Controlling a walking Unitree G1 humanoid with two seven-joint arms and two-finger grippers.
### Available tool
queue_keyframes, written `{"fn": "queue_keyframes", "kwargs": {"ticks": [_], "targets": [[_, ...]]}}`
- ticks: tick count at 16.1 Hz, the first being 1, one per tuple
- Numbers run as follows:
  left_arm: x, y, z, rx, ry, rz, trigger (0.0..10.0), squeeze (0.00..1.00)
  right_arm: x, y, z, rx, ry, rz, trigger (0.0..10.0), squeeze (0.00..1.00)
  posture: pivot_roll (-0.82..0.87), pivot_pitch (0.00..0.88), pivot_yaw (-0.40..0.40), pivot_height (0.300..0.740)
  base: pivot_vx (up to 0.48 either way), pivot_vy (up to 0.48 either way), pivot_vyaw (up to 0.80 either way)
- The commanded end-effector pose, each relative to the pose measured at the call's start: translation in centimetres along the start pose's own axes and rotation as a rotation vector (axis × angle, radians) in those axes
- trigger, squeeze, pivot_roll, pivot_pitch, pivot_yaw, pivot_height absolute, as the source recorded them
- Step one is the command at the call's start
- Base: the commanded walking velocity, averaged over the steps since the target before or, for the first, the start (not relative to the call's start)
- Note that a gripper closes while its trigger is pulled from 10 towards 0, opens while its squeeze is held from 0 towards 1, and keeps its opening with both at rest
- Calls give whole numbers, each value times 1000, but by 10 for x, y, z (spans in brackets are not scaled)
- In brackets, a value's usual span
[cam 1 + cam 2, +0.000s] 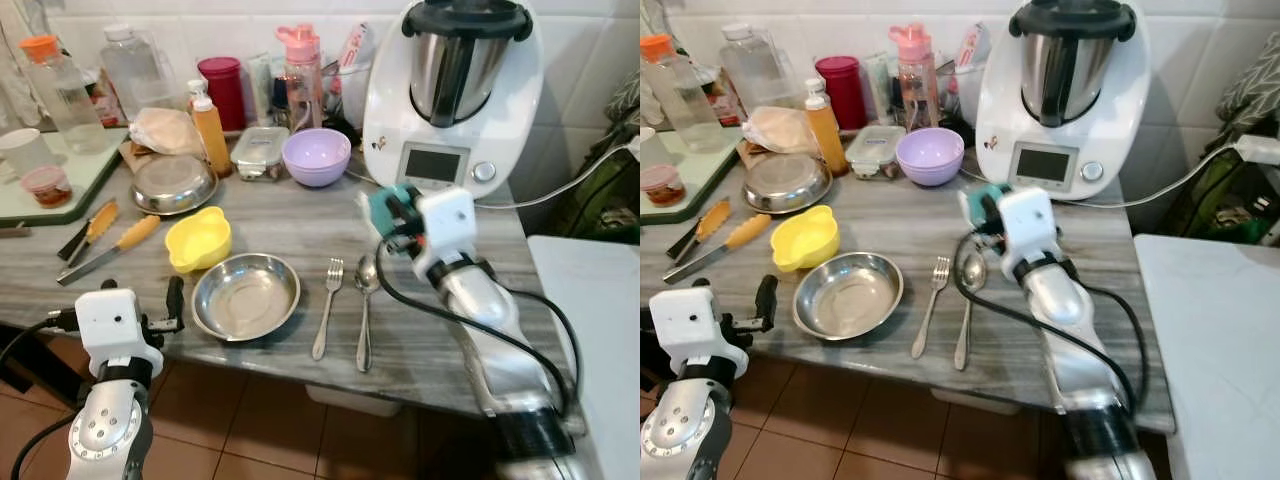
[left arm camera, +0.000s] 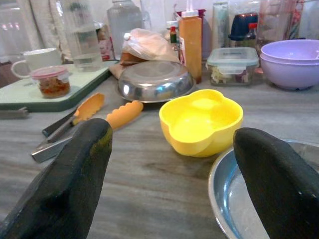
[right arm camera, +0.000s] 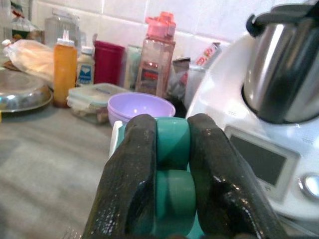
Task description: Setting the table
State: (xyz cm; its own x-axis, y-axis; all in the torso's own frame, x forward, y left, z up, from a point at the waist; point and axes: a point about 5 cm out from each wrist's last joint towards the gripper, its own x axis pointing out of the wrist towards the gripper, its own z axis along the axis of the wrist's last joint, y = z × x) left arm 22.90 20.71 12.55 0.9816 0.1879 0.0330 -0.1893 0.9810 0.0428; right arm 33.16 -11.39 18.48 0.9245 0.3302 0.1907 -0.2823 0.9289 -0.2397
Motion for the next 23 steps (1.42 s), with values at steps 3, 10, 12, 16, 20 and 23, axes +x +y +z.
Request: {"fn": "queue_keyframes", "kwargs": {"ticks": [3, 10, 12, 16, 20, 23], "targets": [[3, -4, 2, 7, -3, -6, 10000, 0, 26, 21, -4, -40, -38, 98, 10000, 0, -99, 43, 94, 740, 0, 0, 0], [-9, -8, 3, -9, 14, -33, 10000, 0, 47, 38, -8, -102, -70, 180, 10000, 0, -29, 75, 83, 740, 0, 0, 0], [-12, -12, 1, -28, 32, -73, 10000, 0, 50, 38, -11, -121, -68, 181, 10000, 0, -23, 78, 88, 740, 0, 0, 0], [-20, -30, 5, -119, 48, -269, 10000, 0, 59, 42, -6, -157, -80, 185, 10000, 0, 0, 89, 91, 740, 0, 0, 0], [-27, -39, 9, -172, 75, -428, 10000, 0, 62, 49, -4, -179, -107, 201, 10000, 0, 11, 80, 96, 740, 0, 0, 0], [-28, -39, 10, -176, 102, -493, 10000, 0, 60, 56, -11, -191, -92, 213, 10000, 0, 11, 83, 108, 740, 0, 0, 0]]}}
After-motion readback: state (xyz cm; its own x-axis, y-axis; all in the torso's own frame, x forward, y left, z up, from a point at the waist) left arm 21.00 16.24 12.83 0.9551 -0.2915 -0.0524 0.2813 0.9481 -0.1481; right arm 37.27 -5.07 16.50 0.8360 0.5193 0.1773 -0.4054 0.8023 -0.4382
